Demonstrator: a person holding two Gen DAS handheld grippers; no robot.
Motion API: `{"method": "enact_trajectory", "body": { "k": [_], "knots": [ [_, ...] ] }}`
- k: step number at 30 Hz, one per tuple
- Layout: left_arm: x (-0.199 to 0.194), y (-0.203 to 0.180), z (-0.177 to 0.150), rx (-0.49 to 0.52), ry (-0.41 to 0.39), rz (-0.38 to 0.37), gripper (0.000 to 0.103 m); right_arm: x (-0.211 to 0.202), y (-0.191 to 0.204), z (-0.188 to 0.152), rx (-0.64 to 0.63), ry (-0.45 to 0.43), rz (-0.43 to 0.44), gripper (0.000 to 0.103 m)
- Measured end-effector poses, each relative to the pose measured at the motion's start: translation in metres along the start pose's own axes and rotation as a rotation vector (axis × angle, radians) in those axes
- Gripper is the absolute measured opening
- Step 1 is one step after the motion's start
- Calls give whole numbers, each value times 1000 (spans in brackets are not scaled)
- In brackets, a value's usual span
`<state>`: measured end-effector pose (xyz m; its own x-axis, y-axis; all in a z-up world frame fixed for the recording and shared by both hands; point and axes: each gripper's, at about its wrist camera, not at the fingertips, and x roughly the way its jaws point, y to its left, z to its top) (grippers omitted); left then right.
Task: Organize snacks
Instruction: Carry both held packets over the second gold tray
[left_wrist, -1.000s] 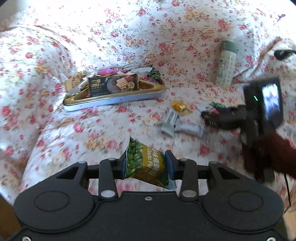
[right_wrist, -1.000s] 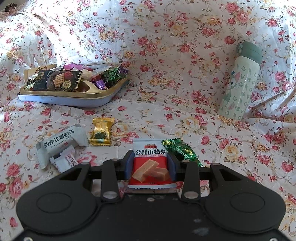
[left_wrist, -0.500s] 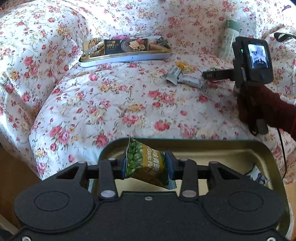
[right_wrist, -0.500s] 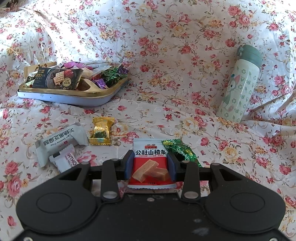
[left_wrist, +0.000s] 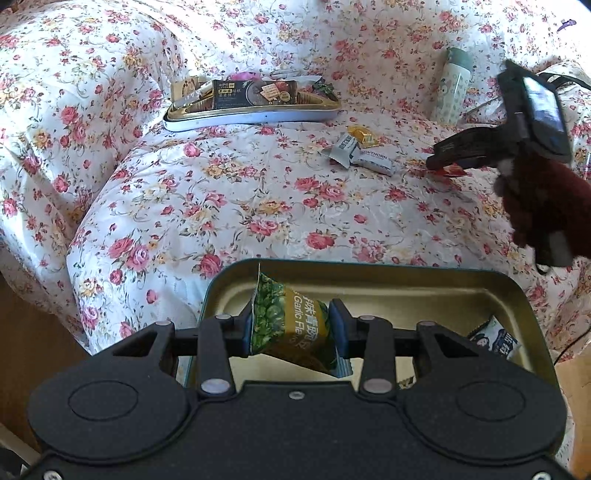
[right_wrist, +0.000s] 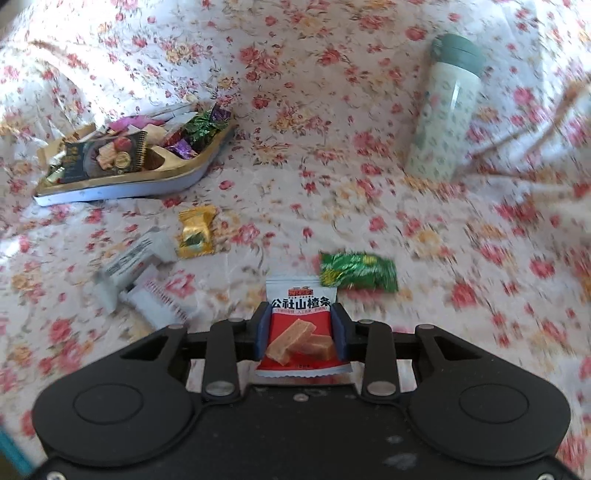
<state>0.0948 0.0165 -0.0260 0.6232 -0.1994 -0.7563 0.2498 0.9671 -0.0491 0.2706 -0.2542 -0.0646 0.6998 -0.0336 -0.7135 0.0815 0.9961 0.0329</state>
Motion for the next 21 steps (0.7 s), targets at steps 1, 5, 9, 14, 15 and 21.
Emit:
{"method": "enact_trajectory", "body": {
  "k": [1,5,9,14,15,21],
  "knots": [
    [-2,1,-1,-5,-1,-3,48,-10,0,-3,8,-6,19,35],
    [-6,1,-3,-16,13,1,48,-54,5,-18,47,-39,94,35],
    [-11,0,-6,-22,26,16,48,-96,18,-35,77,-93,166,35],
    [-21,0,-10,-33,22,35,48,-141,32,-55,123,-140,195,35],
    [-23,-1,-11,-34,19,38,48,-150,35,-61,136,-150,206,35],
    [-34,-3,-16,-40,9,45,48,-193,47,-93,168,-187,245,35]
  ]
}}
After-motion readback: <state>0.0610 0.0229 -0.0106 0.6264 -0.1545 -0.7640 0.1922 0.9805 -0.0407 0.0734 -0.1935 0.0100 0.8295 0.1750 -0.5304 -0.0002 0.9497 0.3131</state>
